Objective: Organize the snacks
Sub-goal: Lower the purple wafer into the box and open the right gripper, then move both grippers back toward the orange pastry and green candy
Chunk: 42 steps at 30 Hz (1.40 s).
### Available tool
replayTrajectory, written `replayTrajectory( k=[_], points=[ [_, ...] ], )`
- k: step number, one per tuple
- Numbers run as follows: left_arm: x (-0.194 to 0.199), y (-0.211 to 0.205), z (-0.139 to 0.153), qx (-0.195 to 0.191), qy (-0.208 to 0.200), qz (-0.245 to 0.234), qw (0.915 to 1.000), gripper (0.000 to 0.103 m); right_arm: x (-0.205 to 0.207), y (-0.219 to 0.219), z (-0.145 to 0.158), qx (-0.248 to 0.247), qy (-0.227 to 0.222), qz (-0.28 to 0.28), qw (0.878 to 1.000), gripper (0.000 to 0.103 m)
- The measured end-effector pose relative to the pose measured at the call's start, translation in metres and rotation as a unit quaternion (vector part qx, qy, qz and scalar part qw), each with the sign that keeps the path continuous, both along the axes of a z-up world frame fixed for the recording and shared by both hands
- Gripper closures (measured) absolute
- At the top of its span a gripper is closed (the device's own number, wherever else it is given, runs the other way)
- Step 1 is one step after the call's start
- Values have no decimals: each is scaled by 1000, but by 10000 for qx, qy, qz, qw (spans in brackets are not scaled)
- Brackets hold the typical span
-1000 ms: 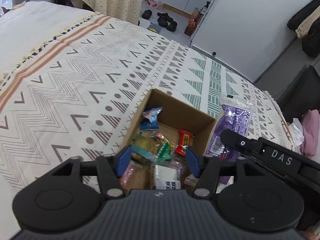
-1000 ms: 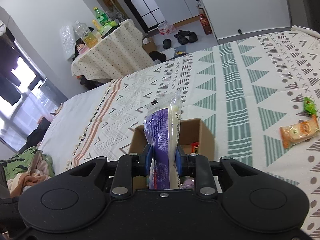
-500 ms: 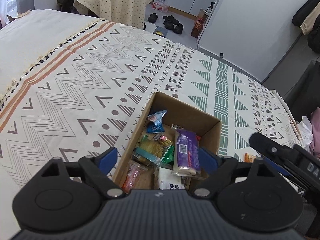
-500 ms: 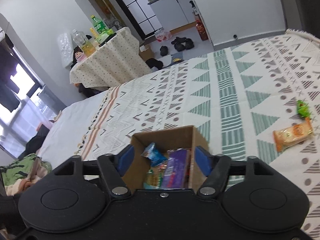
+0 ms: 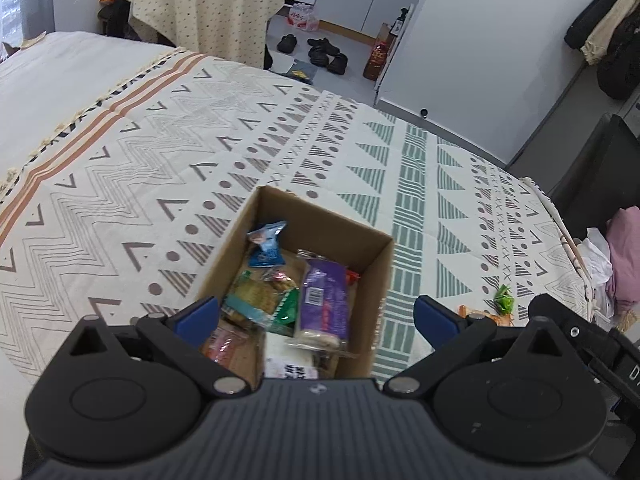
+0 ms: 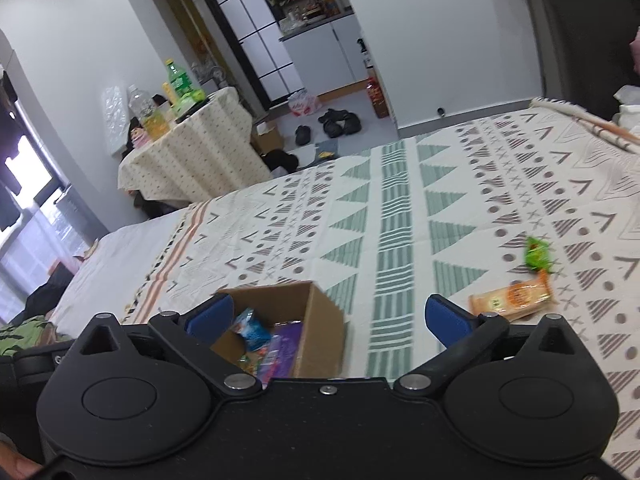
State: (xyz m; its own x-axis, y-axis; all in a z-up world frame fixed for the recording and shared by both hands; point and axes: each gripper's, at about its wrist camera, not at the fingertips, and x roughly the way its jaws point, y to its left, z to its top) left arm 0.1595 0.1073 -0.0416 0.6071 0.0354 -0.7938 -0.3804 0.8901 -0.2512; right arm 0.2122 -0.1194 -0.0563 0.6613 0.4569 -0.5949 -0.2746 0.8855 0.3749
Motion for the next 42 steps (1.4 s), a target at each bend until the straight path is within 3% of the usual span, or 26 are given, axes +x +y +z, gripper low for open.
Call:
replayTrajectory(
  k=[9, 22, 42],
  points=[
    [5, -29, 3, -44, -101, -215, 9997, 0, -1, -38, -3, -48, -23, -283, 9996, 0],
    [17, -71, 4, 107, -122, -377, 9992, 0, -2, -85, -13, -124, 32, -278, 9995, 0],
    [54, -131, -34, 19, -136, -679, 9976, 3, 18, -150, -65, 147, 362, -421, 9984, 1]
  ],
)
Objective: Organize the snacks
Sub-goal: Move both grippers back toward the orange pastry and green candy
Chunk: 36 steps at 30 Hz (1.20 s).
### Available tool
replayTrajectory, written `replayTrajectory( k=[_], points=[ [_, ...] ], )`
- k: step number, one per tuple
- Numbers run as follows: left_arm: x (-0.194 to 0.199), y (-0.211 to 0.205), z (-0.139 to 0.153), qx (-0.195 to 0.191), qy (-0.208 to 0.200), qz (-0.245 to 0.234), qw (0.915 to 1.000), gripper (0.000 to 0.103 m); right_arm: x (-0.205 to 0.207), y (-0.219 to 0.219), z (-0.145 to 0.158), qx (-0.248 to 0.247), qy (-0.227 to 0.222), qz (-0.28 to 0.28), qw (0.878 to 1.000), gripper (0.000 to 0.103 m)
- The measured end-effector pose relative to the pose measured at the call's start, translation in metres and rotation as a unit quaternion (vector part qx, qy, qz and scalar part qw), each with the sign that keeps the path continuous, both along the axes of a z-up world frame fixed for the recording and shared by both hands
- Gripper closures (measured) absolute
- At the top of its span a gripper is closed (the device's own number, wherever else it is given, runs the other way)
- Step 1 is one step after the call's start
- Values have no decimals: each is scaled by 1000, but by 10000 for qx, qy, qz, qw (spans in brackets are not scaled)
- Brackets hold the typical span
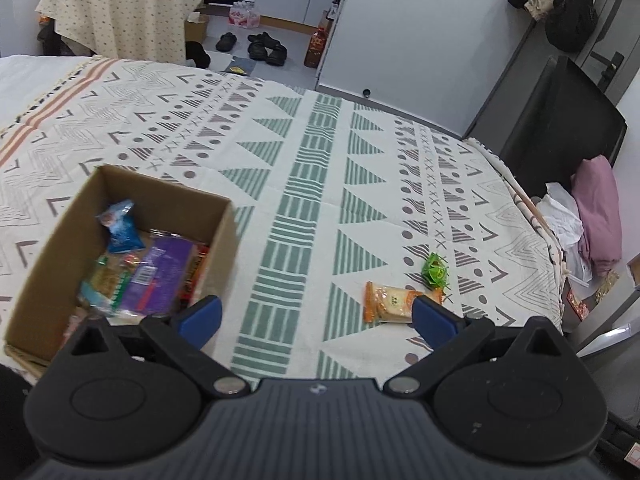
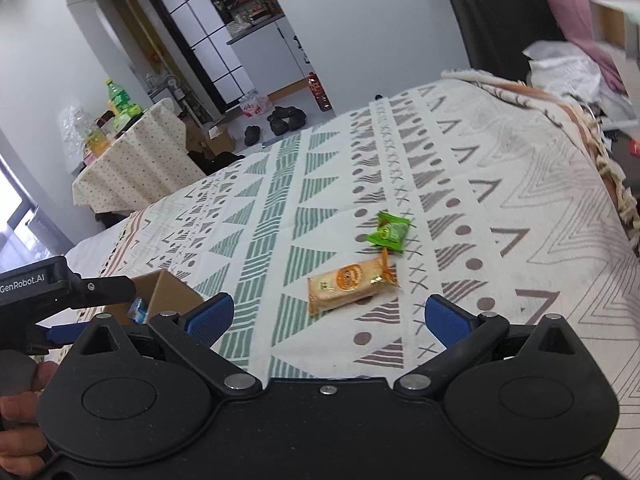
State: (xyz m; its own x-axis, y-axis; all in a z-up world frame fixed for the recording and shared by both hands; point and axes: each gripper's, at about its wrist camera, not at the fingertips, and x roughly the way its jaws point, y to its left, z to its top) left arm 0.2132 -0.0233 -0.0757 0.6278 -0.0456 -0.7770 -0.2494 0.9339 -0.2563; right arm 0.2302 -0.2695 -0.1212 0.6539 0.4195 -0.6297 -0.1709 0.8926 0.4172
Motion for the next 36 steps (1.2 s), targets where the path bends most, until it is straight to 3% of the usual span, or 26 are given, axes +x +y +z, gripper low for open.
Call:
replayTrajectory(
  k=[14, 20, 36],
  points=[
    [44, -50, -50, 85, 424, -425, 9982, 3, 34, -25, -24, 207, 226, -282, 9991, 9],
    [64, -66, -78, 217, 836, -666, 9940, 2, 48, -39, -33, 260, 326, -408, 9983, 9],
    [110, -96, -125, 696, 1124, -1034, 9858, 1, 73, -47, -56, 357, 614, -332, 9969, 9]
  ],
)
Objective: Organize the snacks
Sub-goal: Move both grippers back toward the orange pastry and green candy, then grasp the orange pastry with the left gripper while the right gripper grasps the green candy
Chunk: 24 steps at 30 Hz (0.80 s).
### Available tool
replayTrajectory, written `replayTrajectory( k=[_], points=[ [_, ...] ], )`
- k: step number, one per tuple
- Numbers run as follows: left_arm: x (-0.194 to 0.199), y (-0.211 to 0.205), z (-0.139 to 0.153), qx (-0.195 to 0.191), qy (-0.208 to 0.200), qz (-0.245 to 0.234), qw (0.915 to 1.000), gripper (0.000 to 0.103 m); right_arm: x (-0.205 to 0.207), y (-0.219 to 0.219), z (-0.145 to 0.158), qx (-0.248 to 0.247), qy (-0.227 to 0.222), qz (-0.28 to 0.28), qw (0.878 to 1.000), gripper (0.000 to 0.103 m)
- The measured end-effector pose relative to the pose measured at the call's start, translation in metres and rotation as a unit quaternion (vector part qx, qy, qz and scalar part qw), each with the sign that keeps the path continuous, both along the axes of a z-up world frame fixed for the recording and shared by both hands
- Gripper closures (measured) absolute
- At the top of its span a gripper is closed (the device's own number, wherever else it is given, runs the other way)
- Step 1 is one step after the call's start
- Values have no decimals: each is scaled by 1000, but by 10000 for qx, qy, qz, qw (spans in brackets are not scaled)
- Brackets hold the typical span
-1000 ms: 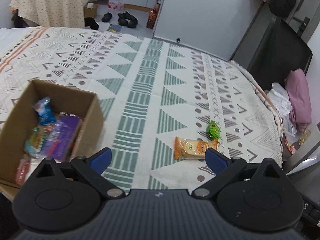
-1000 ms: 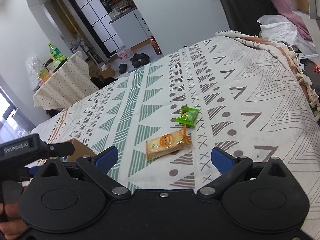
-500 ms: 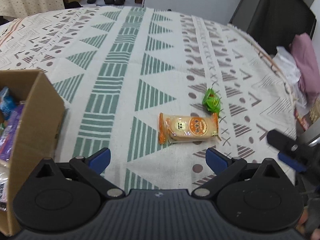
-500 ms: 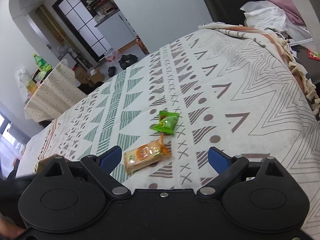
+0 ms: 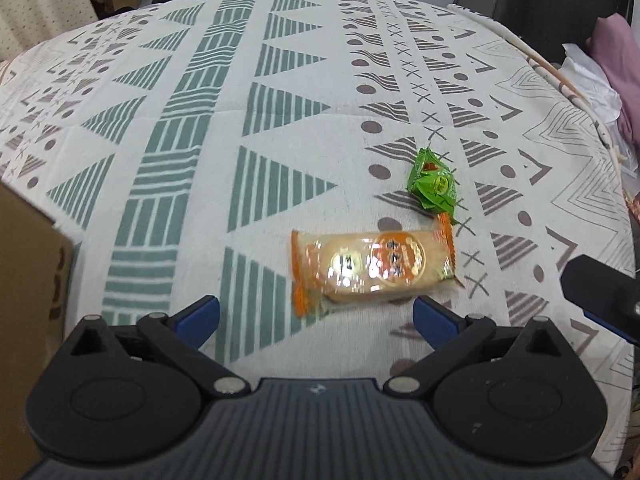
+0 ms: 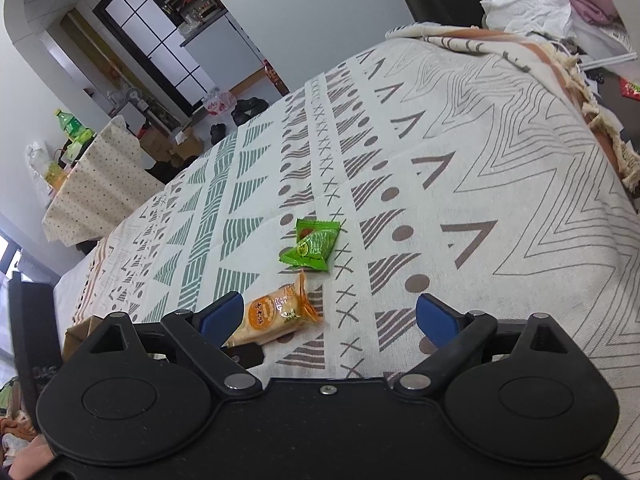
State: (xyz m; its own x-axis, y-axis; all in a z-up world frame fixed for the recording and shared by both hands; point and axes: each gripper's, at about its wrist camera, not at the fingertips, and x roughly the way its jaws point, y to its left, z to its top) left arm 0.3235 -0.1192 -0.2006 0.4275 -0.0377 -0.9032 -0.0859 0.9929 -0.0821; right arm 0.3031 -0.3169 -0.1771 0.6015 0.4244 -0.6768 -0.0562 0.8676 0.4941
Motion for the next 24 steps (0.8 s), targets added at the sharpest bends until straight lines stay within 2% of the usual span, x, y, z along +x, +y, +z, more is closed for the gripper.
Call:
replayTrajectory(
  k=[9, 17, 20, 22, 24],
  points=[
    [20, -8, -7, 136, -137, -193, 9996, 1, 15, -4, -7, 35, 64, -54, 10000, 9],
    [34, -20, -4, 183, -437, -697, 9964, 1, 32, -6, -16, 40, 115, -107, 9999, 9],
    [40, -20, -6, 184, -421, -668, 9967, 1, 37, -6, -19, 59, 124, -125, 9998, 10],
    [42, -15, -7, 15, -366, -571, 9977, 4, 40, -6, -21, 64, 138, -134, 9998, 10],
    [44, -9, -10, -132, -276, -389, 9988, 13, 43, -5, -24, 71, 150, -121, 9998, 12]
  ],
)
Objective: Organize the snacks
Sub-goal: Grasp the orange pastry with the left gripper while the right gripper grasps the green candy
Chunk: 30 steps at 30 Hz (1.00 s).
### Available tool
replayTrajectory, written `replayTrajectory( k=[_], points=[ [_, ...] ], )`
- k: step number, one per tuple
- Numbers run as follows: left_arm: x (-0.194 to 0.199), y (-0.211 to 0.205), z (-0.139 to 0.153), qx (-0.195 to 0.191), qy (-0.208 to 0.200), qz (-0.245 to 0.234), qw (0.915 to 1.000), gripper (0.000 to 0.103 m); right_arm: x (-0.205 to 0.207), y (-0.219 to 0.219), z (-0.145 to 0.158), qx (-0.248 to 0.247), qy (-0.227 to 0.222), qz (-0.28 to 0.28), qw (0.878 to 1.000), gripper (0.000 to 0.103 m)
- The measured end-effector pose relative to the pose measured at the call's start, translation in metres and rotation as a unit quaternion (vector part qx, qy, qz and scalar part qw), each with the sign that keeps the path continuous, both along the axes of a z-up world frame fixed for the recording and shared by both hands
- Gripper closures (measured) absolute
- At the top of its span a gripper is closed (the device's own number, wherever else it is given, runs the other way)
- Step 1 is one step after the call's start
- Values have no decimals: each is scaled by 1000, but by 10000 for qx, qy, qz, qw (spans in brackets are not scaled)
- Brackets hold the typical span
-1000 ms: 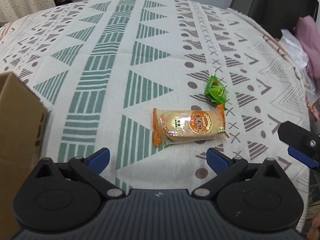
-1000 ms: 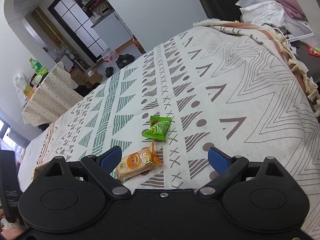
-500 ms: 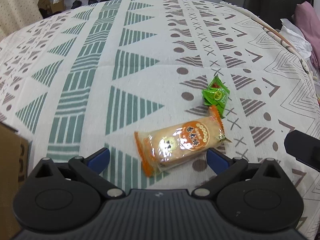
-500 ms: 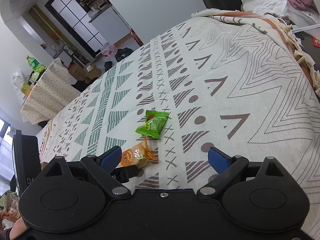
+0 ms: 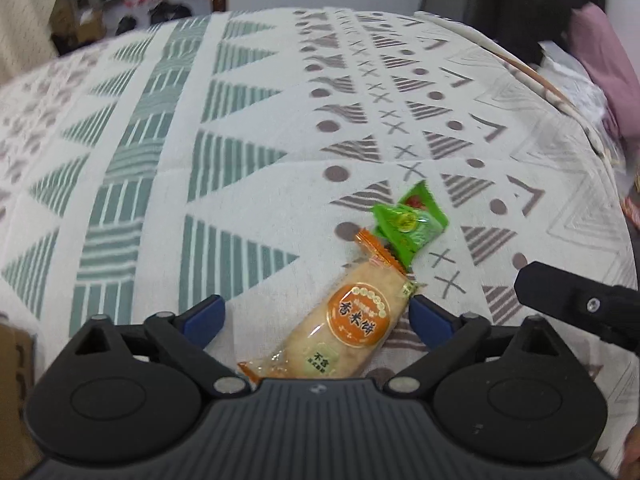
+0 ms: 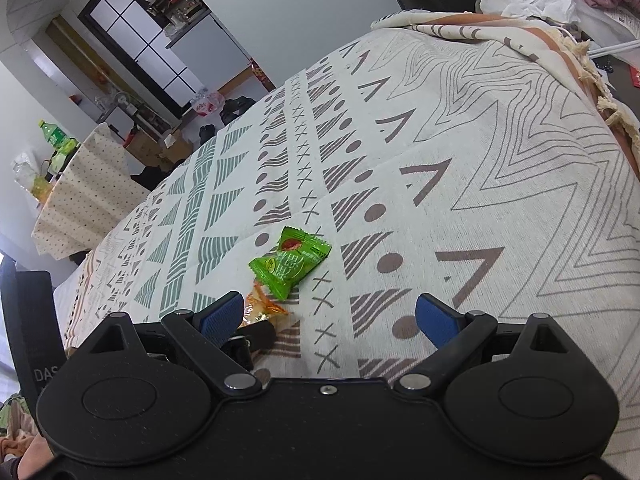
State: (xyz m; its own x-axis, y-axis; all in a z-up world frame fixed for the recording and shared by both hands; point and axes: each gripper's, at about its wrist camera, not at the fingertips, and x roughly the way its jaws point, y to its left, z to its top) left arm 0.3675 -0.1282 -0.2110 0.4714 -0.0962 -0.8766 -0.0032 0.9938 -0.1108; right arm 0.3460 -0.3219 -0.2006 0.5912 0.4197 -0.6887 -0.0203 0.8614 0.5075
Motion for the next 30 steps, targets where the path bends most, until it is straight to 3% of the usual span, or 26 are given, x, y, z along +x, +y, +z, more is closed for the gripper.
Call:
replayTrajectory(
  k=[3, 8, 14, 30],
  points=[
    [-2, 4, 0, 87, 1, 90, 9999, 30, 6, 3, -5, 22, 28, 21, 10000, 16],
    [-2, 19, 4, -5, 25, 231, 9997, 69, 18, 13, -9, 105, 36, 149, 9998, 23],
    [0, 33, 8, -134, 43, 456, 9989, 69, 33, 30, -16, 303, 95, 348, 9989, 34],
    [-4, 64, 22, -45, -60, 889, 9960, 69, 59, 53, -28, 282, 141, 81, 9995, 35]
  ],
)
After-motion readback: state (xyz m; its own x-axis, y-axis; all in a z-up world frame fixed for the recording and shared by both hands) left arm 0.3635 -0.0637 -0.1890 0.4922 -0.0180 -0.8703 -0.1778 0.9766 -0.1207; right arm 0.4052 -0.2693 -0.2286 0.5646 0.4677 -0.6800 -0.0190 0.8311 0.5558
